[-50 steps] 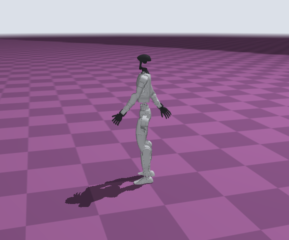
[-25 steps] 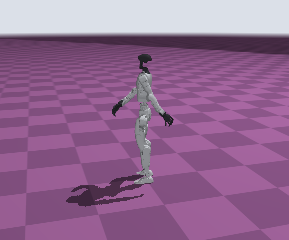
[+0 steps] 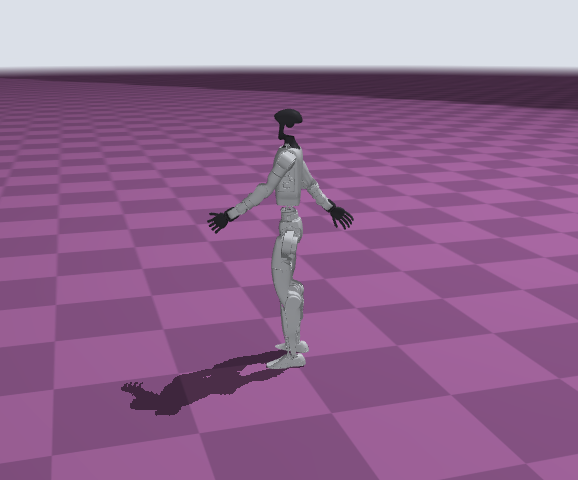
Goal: Upper body actions
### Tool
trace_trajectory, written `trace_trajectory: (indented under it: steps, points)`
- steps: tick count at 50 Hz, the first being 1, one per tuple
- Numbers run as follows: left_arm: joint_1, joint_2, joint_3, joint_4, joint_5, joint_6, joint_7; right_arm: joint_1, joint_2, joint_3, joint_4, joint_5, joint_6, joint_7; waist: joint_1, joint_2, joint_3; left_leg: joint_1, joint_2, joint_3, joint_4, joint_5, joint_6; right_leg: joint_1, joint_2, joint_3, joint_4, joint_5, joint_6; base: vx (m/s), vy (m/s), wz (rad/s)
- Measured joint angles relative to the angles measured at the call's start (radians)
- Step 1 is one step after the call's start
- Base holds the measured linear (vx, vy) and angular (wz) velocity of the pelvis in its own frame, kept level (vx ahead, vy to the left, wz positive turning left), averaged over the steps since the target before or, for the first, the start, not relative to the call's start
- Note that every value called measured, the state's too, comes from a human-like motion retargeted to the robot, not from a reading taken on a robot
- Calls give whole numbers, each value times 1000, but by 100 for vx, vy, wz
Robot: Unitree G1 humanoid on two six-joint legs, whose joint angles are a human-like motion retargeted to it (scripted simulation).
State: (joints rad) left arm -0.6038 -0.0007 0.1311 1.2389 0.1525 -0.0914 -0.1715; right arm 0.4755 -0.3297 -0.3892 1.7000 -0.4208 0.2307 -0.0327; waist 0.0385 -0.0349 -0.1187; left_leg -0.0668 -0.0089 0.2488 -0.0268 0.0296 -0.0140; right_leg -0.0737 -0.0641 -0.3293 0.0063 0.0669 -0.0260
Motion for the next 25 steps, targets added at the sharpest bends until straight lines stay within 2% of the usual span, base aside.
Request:
trace_trajectory:
  steps: [5, 8, 11, 15, 21, 25]
  points:
    - [106, -1, -32, 110, 65, 34, 8, -43, 17, 62, 0, 111, 102, -12, 28, 16, -8, -10, -5, -19, 0, 3, 2, 2, -5, -22, -1, -6, 2, -3, 11, 20]
    - [213, 0, -24, 255, 67, 58, 15, -149, 58, 145, 0, 73, 77, 30, 52, 19, -20, -18, -12, -37, -1, 5, 3, 2, -12, -40, 0, -12, 6, -5, 13, 31]
    - [343, 28, 22, 422, 54, 103, 67, -307, 108, 251, 0, -28, 31, 84, 75, 21, -29, -13, -18, -46, -4, 6, 4, 4, -18, -49, 3, -15, 10, -2, 9, 16]
    - [613, 78, 133, 461, 7, 252, 165, -590, 187, 380, 0, -172, -81, 176, 100, 24, -23, 7, -19, -19, -13, 1, 2, -5, -15, -17, 13, -12, 10, -4, 3, -34]
    - [1029, 144, 279, 461, 5, 281, 98, -904, 368, 451, -213, -211, -202, 280, 99, 31, -8, 35, -7, 42, -22, -11, -7, -32, -2, 58, 31, -2, 12, -4, -1, -52]
    - [1189, 141, 353, 461, 19, 323, 129, -1031, 472, 453, -343, -139, -295, 332, 76, 43, -4, 40, 2, 58, -24, -16, -10, -39, 7, 76, 34, 1, 13, -5, 0, -18]
